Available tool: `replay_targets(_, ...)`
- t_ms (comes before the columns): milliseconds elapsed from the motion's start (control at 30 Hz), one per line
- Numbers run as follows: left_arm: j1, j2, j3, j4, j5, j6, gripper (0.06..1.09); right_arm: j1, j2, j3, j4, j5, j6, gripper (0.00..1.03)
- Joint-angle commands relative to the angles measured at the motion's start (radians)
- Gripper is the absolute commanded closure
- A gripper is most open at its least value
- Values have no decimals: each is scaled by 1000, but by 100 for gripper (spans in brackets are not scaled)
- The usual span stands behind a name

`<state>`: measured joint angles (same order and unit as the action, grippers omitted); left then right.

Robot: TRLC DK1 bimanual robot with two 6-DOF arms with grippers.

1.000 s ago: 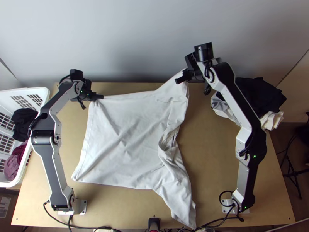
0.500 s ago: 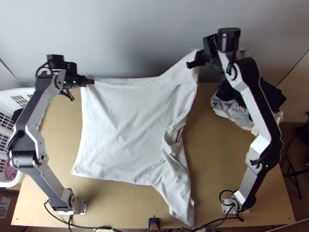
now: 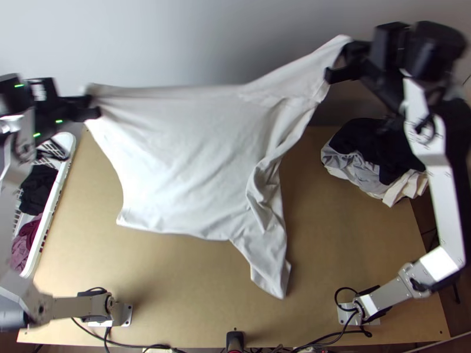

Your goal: Fold the t-shirt

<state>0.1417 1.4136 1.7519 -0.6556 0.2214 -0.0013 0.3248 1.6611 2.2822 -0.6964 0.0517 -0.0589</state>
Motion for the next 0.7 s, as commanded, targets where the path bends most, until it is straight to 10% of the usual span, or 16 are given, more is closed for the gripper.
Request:
replay_targets(0,88,-254,31,19,-1,-42,105,-4,-181,0,41,4,-25,100)
replay_targets(667,133,-528,414,-249,3,-152,105,3,-561,39,46,59,-186,100)
